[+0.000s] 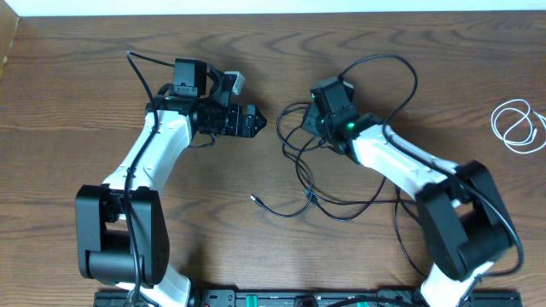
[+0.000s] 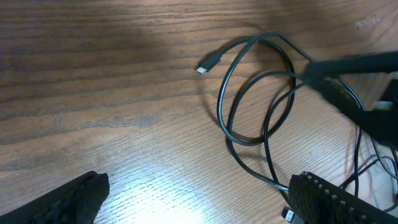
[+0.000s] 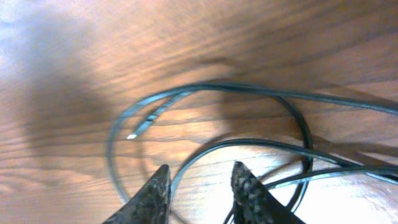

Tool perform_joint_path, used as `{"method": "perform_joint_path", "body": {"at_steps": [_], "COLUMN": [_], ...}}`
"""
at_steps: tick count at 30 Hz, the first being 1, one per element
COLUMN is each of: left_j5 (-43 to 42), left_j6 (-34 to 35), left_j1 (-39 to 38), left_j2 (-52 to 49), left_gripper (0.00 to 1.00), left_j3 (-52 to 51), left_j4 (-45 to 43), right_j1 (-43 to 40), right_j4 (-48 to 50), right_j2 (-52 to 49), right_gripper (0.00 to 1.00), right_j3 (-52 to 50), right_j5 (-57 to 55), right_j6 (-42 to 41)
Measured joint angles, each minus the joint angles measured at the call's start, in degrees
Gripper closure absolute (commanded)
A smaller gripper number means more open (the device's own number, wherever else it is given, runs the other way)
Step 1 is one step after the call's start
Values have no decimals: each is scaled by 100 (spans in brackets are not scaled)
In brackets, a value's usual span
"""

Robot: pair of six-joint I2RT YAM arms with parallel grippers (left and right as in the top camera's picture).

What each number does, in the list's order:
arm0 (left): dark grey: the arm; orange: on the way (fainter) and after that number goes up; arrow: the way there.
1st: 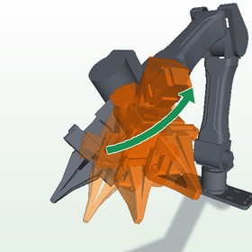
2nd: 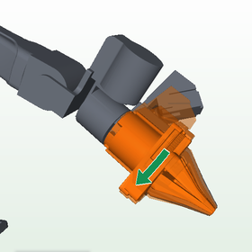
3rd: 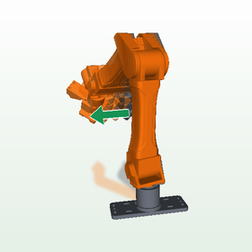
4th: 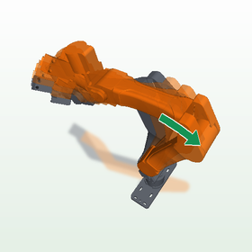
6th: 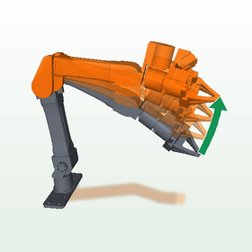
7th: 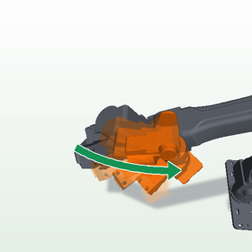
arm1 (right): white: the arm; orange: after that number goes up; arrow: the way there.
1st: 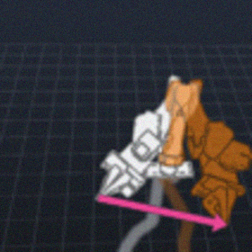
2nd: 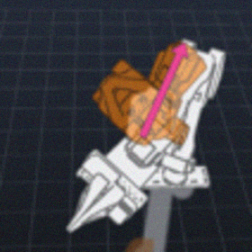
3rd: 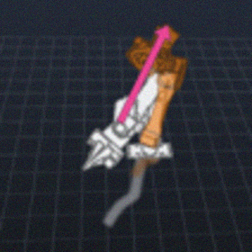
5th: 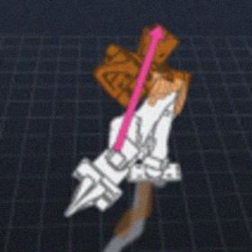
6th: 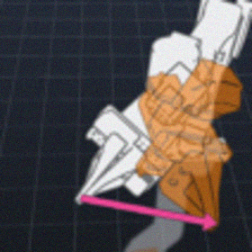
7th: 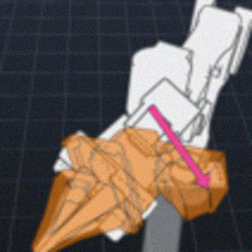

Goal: Untangle cables

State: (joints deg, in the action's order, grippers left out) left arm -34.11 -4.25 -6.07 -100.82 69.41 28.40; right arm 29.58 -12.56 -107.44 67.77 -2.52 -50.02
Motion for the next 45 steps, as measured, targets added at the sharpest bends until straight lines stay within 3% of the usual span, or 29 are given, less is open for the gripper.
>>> {"method": "perform_joint_path", "body": {"at_steps": [5, 16, 27, 38, 45], "left_j5": [0, 0, 0, 0, 0], "left_j6": [0, 0, 0, 0, 0], "left_j1": [0, 0, 0, 0, 0], "left_j2": [0, 0, 0, 0, 0], "left_gripper": [2, 2, 2, 2, 2], "left_j3": [0, 0, 0, 0, 0], "left_j4": [0, -2, -4, -4, -4], "right_j1": [0, 13, 87, 330, 334], "right_j4": [-437, -444, -431, -118, 7], "right_j2": [66, -588, -610, -1032, -1261], "right_gripper": [77, 76, 77, 76, 88], "right_j3": [2, 2, 31, 345, 501], "right_j5": [13, 13, -31, -769, -1047], "right_j6": [-184, -791, -968, -1488, -1515]}}
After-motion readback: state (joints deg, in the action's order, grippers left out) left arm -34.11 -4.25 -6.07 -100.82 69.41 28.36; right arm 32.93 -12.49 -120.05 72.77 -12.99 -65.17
